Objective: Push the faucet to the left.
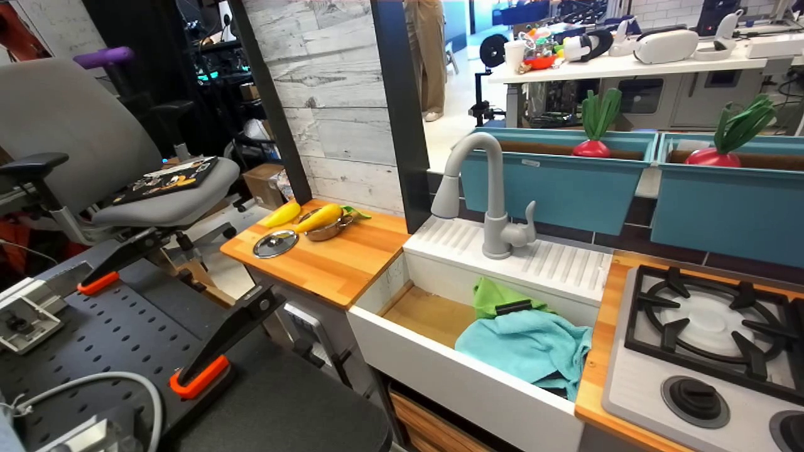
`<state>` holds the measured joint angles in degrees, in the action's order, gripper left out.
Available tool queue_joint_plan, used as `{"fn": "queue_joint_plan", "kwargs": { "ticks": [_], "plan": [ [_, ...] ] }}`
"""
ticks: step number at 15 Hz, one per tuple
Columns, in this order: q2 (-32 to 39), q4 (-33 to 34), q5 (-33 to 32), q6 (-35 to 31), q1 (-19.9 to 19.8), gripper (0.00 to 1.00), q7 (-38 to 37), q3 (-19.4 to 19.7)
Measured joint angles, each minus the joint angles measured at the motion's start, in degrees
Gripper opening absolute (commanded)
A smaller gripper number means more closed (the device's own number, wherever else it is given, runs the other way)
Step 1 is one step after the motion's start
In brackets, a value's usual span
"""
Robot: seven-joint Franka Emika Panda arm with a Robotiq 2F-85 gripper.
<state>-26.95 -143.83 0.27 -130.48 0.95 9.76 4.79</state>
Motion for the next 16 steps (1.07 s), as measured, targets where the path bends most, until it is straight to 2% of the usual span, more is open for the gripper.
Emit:
{"fn": "queue_joint_plan", "kwargs": {
  "ticks": [3,6,12,16],
  "plan": [
    [10.0,3.12,1.0,-5.66,-0.76,1.0,3.62,3.88],
    [20.44,8.02,4.47,-8.73,-1.4,1.0,6.77,5.89],
    [39.31,19.99,12.37,-9.17,-6.31,1.0,11.14,5.2],
    [49.14,27.42,13.19,-9.39,-10.95,1.0,11.17,3.41]
  ]
}}
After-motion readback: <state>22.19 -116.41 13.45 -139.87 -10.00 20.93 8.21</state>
